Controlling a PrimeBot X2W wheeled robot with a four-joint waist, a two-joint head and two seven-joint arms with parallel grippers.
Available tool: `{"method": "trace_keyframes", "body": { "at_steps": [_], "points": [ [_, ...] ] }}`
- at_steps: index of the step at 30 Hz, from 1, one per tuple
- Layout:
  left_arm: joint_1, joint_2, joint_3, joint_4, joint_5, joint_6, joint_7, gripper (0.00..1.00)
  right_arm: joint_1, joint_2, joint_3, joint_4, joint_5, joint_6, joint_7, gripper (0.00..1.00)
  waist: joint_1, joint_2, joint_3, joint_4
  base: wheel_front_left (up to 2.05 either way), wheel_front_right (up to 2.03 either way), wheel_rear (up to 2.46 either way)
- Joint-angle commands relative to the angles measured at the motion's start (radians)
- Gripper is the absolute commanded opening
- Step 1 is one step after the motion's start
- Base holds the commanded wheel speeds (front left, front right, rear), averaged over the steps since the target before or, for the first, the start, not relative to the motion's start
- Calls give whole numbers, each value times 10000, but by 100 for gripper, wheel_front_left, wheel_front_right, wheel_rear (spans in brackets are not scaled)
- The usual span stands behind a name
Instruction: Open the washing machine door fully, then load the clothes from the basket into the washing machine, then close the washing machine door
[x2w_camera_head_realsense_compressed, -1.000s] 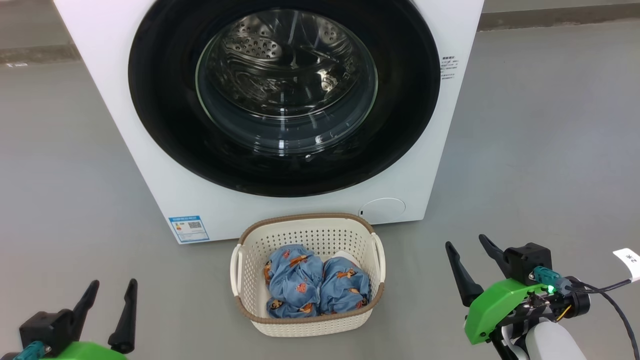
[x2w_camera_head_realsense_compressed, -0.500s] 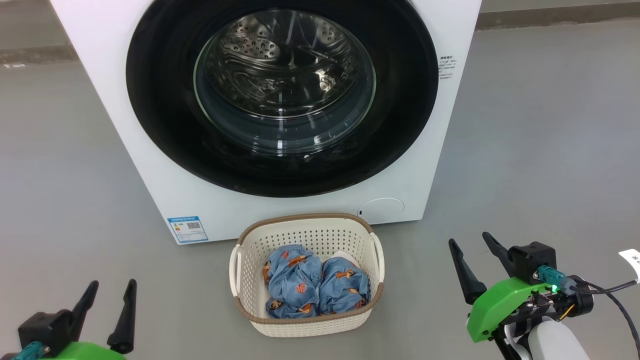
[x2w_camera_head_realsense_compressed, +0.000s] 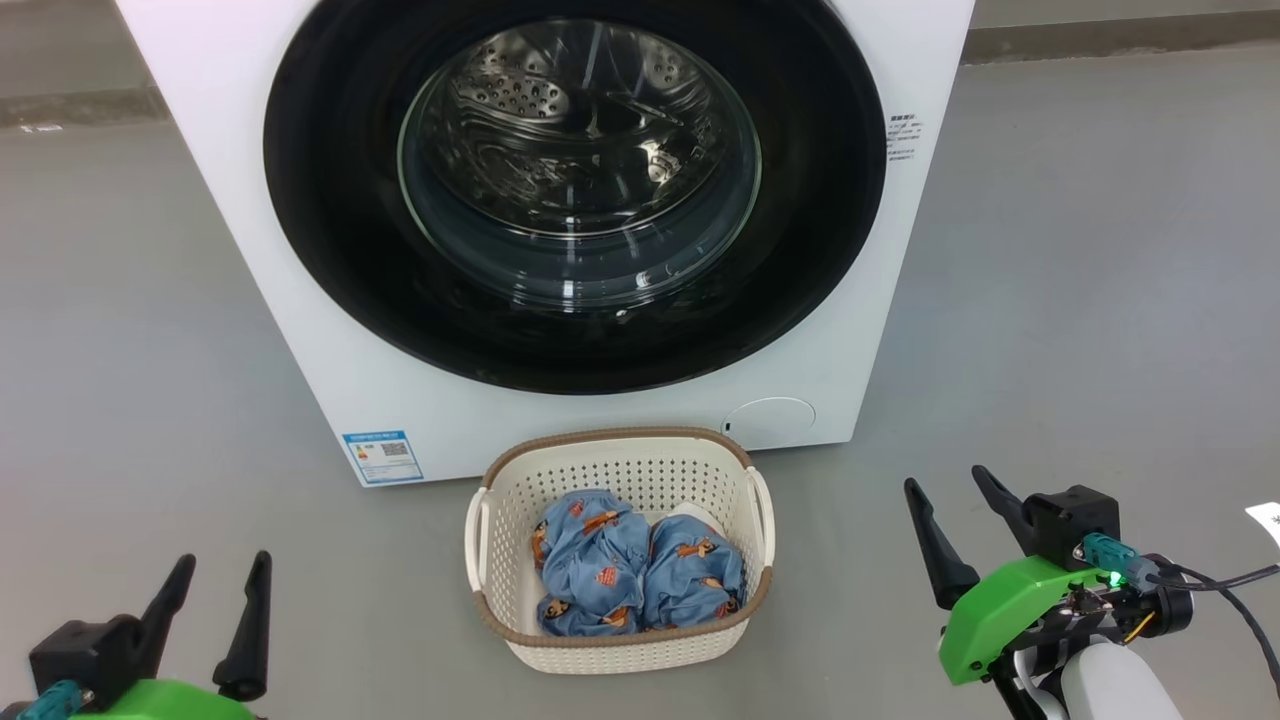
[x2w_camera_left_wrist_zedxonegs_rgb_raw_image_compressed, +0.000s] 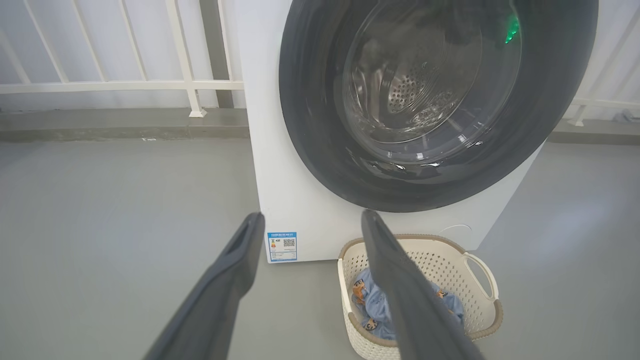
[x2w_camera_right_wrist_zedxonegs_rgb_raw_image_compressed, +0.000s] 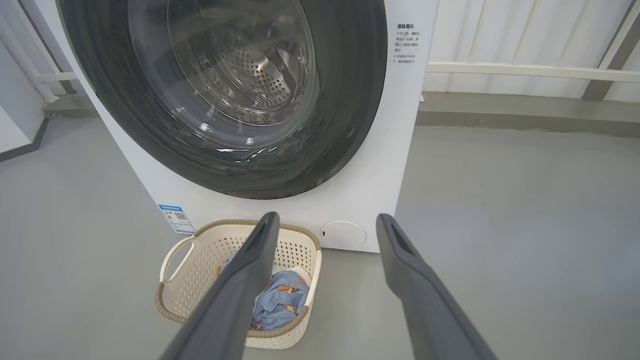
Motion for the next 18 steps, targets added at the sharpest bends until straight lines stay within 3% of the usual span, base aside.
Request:
{"method": "trace_keyframes", "body": {
  "at_steps": [1,18],
  "points": [
    [-372,288,373,-307,-184,-27,-136,100,-325,8,207,-216,-16,-11,-137,100,0,-1,-4,21,0,0,0],
    [-404,400,437,-316,-389,-27,-136,100,-322,8,215,-206,-25,-11,-236,100,0,-1,35,63,0,0,0]
  ]
}}
